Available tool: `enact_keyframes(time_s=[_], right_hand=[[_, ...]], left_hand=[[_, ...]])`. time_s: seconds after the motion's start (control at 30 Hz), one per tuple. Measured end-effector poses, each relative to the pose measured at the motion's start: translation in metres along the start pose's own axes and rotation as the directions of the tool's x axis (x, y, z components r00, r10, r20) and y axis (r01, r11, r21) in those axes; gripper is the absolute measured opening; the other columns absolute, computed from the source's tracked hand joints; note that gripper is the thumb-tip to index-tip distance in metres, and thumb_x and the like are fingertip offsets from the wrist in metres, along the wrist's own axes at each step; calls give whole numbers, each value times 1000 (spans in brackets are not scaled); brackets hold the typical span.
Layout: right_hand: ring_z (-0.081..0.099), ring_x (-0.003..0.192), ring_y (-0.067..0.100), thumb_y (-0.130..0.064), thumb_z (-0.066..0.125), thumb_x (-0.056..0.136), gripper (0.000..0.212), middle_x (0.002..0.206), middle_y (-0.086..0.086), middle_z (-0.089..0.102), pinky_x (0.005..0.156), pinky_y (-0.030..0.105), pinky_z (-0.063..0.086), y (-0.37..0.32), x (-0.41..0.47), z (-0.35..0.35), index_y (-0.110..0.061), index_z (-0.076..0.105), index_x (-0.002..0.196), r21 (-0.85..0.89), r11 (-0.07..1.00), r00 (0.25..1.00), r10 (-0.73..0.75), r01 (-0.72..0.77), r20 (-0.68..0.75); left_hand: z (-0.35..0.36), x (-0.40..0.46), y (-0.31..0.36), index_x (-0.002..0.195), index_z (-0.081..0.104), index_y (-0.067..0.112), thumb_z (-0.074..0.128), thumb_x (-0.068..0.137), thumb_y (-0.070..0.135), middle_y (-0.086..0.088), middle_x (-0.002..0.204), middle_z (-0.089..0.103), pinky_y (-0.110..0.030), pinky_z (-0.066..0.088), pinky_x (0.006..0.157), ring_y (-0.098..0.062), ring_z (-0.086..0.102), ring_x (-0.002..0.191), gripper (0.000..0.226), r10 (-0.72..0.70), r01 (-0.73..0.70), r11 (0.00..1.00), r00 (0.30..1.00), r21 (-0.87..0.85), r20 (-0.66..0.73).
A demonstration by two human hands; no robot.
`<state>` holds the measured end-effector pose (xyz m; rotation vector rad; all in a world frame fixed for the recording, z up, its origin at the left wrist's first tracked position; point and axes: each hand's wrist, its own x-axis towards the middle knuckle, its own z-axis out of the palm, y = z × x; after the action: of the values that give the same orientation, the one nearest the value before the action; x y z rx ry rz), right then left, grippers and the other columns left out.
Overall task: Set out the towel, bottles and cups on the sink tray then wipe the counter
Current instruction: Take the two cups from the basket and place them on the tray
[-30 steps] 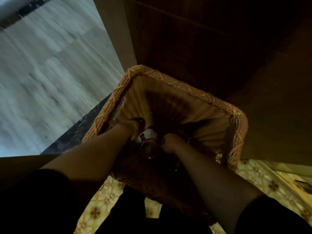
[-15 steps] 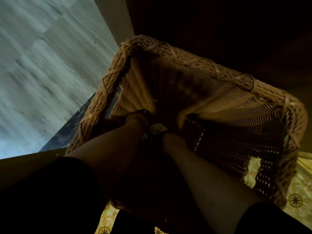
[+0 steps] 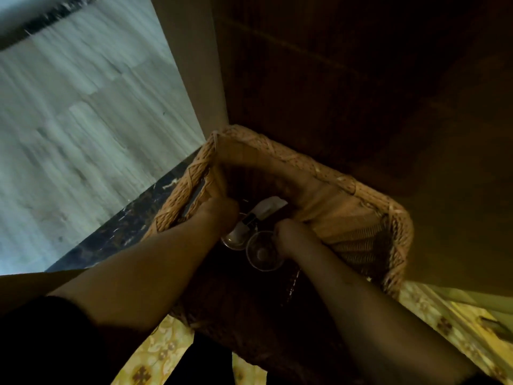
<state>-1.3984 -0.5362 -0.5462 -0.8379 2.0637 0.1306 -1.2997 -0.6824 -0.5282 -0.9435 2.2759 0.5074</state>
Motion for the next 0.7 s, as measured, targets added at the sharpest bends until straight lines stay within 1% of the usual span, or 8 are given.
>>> enact_keyframes(time_s=[0.07,0.17,0.23,0.3,0.4,0.53,0.63,0.7], right_hand=[[66,100,28,-27,59,98,21,111,8,70,77,32,51,2,-23,-25,-14,70,110,9,998,994,-63,64,-88],[66,86,19,-34,56,99,18,94,0,70,77,39,57,6,-61,-57,-22,70,98,55,980,968,-182,194,-174],[64,80,14,-35,55,98,16,88,-5,67,73,38,58,8,-83,-73,-26,68,94,59,957,944,-267,283,-194],[64,81,10,-36,55,98,13,88,-8,66,75,37,58,3,-102,-88,-31,67,96,28,936,921,-338,350,-192],[62,79,10,-37,54,99,14,86,-8,64,71,34,55,-15,-127,-102,-31,65,92,-66,887,864,-459,456,-205],[57,72,7,-35,54,100,19,79,-7,61,58,24,39,-54,-171,-111,-29,62,83,-184,775,751,-631,604,-192],[59,70,7,-35,58,99,20,76,-8,64,57,24,40,-91,-204,-109,-29,64,80,-244,684,661,-728,687,-181],[62,69,10,-34,58,98,20,76,-5,66,60,29,50,-120,-224,-99,-27,66,82,-268,625,610,-779,733,-148]], left_hand=[[-19,-20,0,127,60,11,54,99,25,-15,126,62,-44,51,97,-32,60,112,32,-30,22,994,997,-107,-75],[-45,-60,1,123,63,20,57,99,32,-8,121,66,-40,53,96,-24,63,106,28,-20,5,992,993,-122,-119],[-57,-94,-1,118,66,23,56,98,37,-5,111,69,-32,51,87,-18,62,95,26,-42,17,990,983,-138,-179],[-64,-129,-6,116,65,19,56,98,36,-4,103,68,-30,45,78,-16,56,86,26,-85,38,984,959,-174,-270],[-67,-178,-15,111,65,17,53,99,35,-6,99,70,-30,45,73,-17,57,81,25,-187,100,966,908,-239,-374],[-65,-240,-38,111,67,18,50,100,33,-6,100,71,-30,47,71,-19,61,83,25,-344,187,920,809,-346,-477],[-59,-292,-61,111,67,19,50,101,32,-4,99,72,-34,55,80,-17,65,84,24,-433,216,878,739,-428,-516],[-49,-328,-81,111,67,21,50,101,33,-1,97,71,-35,57,81,-14,67,81,23,-506,241,834,691,-496,-516]])
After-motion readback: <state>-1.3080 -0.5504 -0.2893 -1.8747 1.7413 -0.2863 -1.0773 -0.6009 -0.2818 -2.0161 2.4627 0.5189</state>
